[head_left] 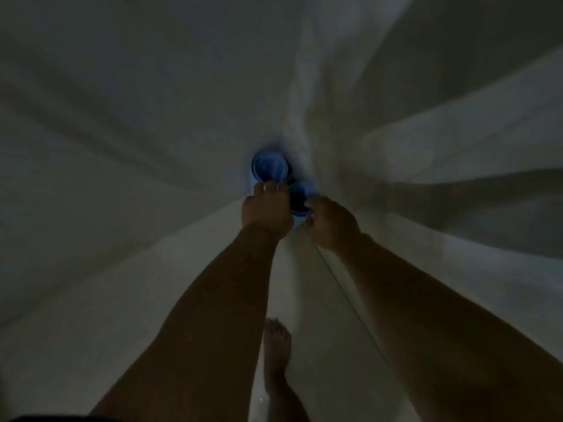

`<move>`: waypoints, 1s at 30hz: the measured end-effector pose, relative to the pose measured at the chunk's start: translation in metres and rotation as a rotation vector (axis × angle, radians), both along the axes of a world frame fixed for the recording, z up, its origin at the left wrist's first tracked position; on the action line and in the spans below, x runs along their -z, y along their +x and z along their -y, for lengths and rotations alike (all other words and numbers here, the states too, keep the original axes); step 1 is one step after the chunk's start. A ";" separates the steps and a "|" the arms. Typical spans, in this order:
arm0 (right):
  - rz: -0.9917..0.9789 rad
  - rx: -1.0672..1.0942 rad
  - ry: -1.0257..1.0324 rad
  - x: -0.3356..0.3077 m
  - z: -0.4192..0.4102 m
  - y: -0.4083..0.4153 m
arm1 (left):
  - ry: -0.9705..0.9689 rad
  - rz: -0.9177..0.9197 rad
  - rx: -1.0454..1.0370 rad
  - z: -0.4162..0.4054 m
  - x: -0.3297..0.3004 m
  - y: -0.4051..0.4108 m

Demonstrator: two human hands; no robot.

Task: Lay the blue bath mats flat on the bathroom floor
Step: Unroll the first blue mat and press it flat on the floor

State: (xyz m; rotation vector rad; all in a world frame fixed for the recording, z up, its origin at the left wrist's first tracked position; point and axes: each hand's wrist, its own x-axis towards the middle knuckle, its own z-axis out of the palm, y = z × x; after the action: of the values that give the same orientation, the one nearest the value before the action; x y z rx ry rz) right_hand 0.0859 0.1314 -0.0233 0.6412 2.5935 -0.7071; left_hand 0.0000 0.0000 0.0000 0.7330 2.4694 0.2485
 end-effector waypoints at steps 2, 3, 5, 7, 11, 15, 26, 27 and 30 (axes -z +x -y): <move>0.003 -0.038 -0.020 0.052 -0.007 -0.005 | 0.078 0.181 -0.171 -0.014 0.059 -0.005; 0.025 -0.054 -0.018 0.074 -0.009 -0.004 | 0.169 0.288 -0.274 -0.017 0.089 -0.006; 0.070 -0.087 0.058 0.112 -0.013 -0.004 | 0.336 0.460 -0.513 -0.025 0.136 -0.006; 0.037 -0.098 0.140 0.143 -0.015 -0.005 | 0.421 0.641 -0.675 -0.030 0.164 -0.004; -0.112 -0.118 0.153 0.181 -0.005 -0.002 | 0.519 0.715 -0.757 -0.031 0.177 0.005; -0.183 -0.080 0.141 0.176 0.011 0.027 | 0.555 0.788 -0.779 -0.005 0.169 0.030; -0.339 -0.179 -0.057 -0.055 0.150 0.114 | 0.511 0.504 -0.417 0.173 -0.039 0.117; -0.333 -0.178 -0.049 -0.089 0.170 0.126 | 0.495 0.479 -0.379 0.192 -0.071 0.125; -0.434 -0.162 -0.049 -0.187 0.229 0.167 | 0.478 0.332 -0.248 0.253 -0.179 0.161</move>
State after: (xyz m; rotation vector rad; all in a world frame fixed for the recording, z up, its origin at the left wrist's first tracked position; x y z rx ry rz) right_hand 0.2526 -0.0974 0.1641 0.2782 2.9635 -0.9384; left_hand 0.1613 -0.2531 0.1787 0.5125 2.1899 0.9950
